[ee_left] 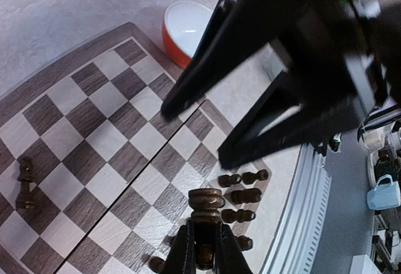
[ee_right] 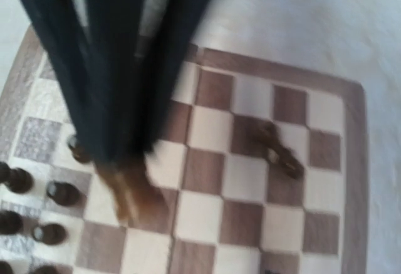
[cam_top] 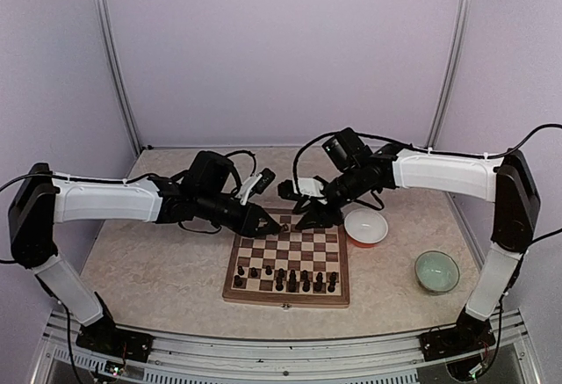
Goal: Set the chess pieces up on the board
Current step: Adjust the chess pile on the chessboard, then pass from the left arm to the right
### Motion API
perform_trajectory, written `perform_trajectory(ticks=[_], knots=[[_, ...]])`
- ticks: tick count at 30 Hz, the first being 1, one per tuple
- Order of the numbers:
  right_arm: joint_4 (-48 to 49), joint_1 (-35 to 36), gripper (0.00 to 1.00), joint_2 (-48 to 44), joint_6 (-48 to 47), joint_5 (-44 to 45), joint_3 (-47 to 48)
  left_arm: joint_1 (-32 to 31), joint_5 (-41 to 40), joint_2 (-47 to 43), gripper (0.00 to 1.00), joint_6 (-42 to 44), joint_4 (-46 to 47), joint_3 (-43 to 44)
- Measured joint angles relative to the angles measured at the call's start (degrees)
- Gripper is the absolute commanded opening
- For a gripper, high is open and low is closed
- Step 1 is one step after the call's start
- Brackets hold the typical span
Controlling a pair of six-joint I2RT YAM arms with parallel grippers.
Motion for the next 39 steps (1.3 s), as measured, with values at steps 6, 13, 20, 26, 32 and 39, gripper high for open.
perform_trajectory(ticks=[6,13,20,26,32,39], knots=[[-0.46,6.8,0.42,0.0,-2.78,6.47,0.33,0.0,4.52,0.04,0.06,-2.82,-0.15,2.19],[-0.39,9.6,0.36,0.0,-3.56,11.39,0.31,0.0,6.32,0.57,0.06,-4.83,-0.2,2.36],[0.72,9.77,0.13,0.0,-3.61,14.4,-0.9,0.0,7.04,1.03,0.08,-5.9,-0.2,2.36],[1.31,9.77,0.03,-0.02,-2.8,15.13,-1.42,0.0,6.78,1.09,0.41,-5.99,-0.17,2.36],[3.67,9.25,0.03,-1.57,0.2,13.18,-2.82,0.2,3.23,-1.95,0.5,-9.64,7.76,-3.56],[5.62,7.67,0.04,-1.77,5.66,7.15,-2.95,-0.35,0.63,-8.02,0.42,-16.57,23.21,-12.0]])
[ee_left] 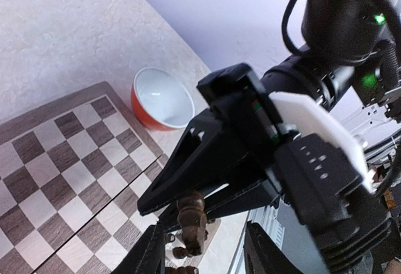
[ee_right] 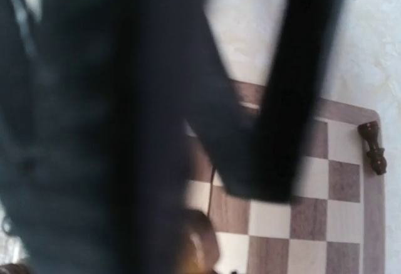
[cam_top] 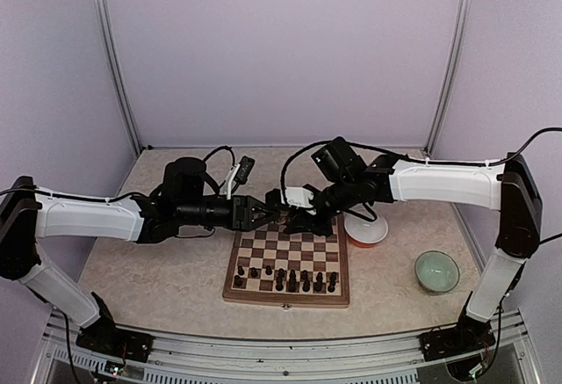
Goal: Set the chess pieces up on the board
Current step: Pass from the left arm to the right, then pass from the right arm to the left
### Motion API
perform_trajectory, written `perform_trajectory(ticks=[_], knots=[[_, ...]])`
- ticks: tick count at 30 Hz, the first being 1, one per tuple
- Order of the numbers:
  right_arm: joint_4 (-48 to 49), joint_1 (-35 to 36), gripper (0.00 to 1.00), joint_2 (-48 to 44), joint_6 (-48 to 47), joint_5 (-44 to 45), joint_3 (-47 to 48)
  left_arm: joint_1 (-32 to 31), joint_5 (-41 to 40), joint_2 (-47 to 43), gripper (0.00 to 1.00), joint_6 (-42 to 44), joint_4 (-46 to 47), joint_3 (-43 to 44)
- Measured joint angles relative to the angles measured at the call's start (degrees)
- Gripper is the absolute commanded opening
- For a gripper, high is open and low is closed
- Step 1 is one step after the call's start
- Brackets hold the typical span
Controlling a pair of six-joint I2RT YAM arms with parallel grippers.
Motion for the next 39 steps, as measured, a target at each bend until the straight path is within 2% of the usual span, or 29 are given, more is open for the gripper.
perform_trajectory(ticks=[6,10,12,16,25,32,34,36,39], knots=[[0.09,-0.24,0.04,0.39,2.47,-1.97,0.04,-0.04,-0.66,0.66,0.36,-2.47,4.96,0.0],[0.17,-0.26,0.04,0.44,3.17,-2.16,0.04,-0.09,-0.68,2.21,0.43,-2.95,5.51,0.0],[0.2,-0.44,0.04,0.44,3.5,-2.29,0.04,-0.09,-0.9,2.51,0.43,-3.19,5.44,0.0],[0.42,-0.76,0.04,0.44,4.24,-2.67,0.04,-0.09,-1.18,2.54,0.36,-3.63,5.46,0.0],[1.22,-2.03,0.05,0.44,5.84,-2.97,0.04,-0.11,0.07,3.58,0.28,-5.14,6.16,0.0],[1.29,-2.16,0.07,0.44,6.16,-2.97,0.04,-0.46,0.76,4.61,0.19,-5.9,7.02,0.09],[1.27,-2.16,0.14,0.44,6.12,-2.97,0.04,-0.5,0.79,5.07,0.16,-6.03,7.04,0.2],[1.22,-2.16,0.3,0.44,6.1,-2.95,0.04,-0.52,0.72,5.33,0.14,-5.99,7.02,0.22],[1.27,-2.16,0.42,0.44,5.9,-2.95,0.04,-0.66,0.57,5.35,0.13,-5.35,5.44,1.05]])
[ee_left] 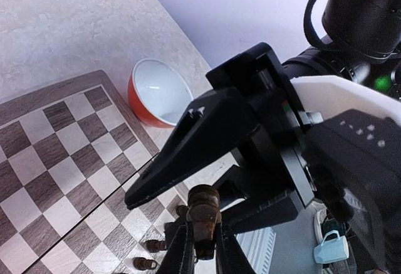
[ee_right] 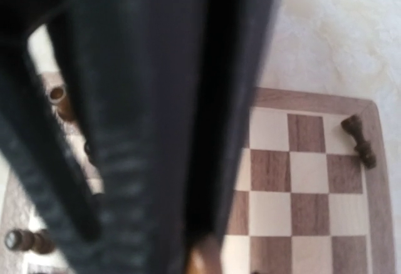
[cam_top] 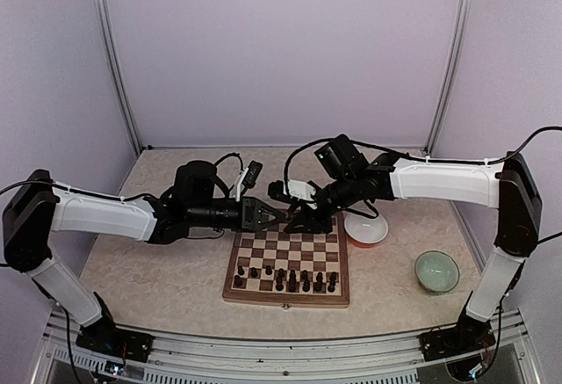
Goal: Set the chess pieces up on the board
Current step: Pass from the right arm to the left, then place the knight at g8.
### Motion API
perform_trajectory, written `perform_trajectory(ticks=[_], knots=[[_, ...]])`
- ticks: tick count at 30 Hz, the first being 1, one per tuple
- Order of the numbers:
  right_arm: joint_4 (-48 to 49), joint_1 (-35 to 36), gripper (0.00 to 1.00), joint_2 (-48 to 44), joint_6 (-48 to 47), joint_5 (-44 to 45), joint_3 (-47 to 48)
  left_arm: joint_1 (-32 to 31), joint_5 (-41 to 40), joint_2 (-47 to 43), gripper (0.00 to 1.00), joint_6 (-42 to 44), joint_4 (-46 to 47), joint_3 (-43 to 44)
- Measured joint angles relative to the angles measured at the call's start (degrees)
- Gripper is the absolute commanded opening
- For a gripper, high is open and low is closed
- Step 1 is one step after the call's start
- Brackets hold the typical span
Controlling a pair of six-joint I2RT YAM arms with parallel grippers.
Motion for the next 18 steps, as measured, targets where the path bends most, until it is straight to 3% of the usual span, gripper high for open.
perform_trajectory(ticks=[4,12,18], knots=[[-0.26,-1.07,0.5,-0.24,-1.29,-0.79,-0.11,-0.26,-2.01,-0.48,0.13,3.61,-7.65,4.57],[-0.72,-14.16,0.51,-4.26,-2.03,-4.94,-1.09,-1.97,-13.0,-7.02,0.12,15.52,-40.5,19.04],[-0.68,-16.15,0.51,-5.31,-2.08,-4.33,-1.7,-7.87,-20.24,-8.85,0.12,18.93,-59.12,21.51]])
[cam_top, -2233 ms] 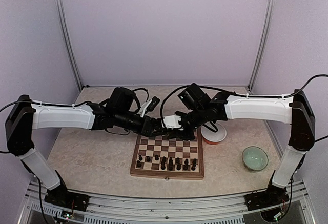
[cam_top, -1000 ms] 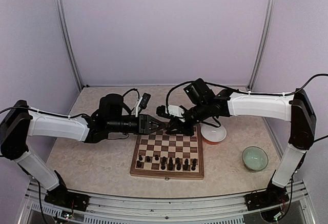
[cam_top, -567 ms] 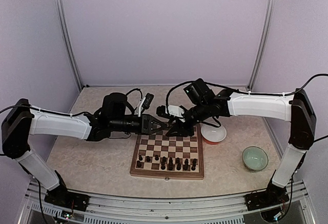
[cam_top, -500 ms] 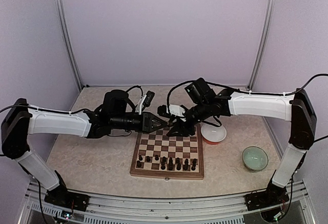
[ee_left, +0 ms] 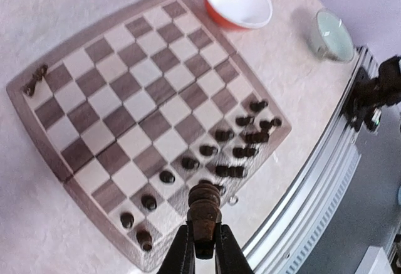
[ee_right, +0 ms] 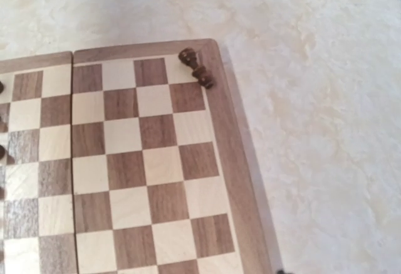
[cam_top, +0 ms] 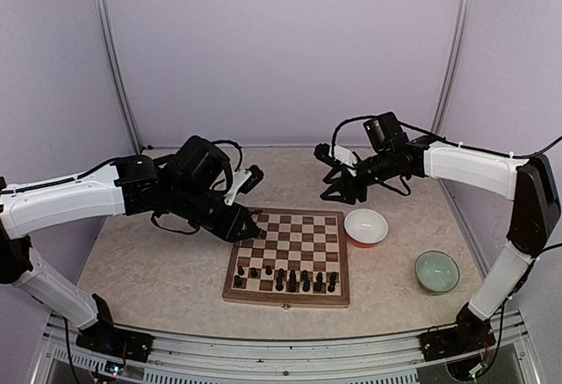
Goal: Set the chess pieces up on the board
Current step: Place the knight at g8.
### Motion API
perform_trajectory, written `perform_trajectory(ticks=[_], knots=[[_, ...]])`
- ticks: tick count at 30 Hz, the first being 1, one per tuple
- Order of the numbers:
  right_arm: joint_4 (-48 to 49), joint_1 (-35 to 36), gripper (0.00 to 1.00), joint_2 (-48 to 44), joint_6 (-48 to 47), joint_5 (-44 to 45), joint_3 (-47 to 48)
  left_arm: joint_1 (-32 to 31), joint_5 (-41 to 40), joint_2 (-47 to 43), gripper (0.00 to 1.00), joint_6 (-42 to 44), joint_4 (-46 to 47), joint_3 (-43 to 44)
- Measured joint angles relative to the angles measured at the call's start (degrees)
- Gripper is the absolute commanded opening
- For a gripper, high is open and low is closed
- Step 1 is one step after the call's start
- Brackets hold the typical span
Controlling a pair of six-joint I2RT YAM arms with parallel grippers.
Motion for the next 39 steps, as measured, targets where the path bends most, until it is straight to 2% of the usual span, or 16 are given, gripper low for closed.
perform_trajectory(ticks=[3,9,19,25,39], knots=[[-0.09,0.0,0.51,0.0,-0.28,0.09,-0.31,-2.62,-1.64,0.04,0.12,0.04,-6.36,-0.39],[-0.22,0.0,0.51,0.0,-1.07,0.04,-0.33,-4.92,-2.62,2.67,0.12,0.11,-12.04,-0.76],[-0.55,0.0,0.51,0.0,-1.55,0.0,-0.35,-8.31,-5.57,14.36,0.12,1.64,-16.2,3.23],[-0.7,0.0,0.51,0.0,-2.08,-0.17,-0.35,-8.5,-7.34,17.27,0.12,2.49,-17.29,6.84],[-0.87,0.0,0.51,0.02,-2.6,-0.15,-0.92,-8.83,-10.69,21.07,0.13,3.58,-20.37,7.76]])
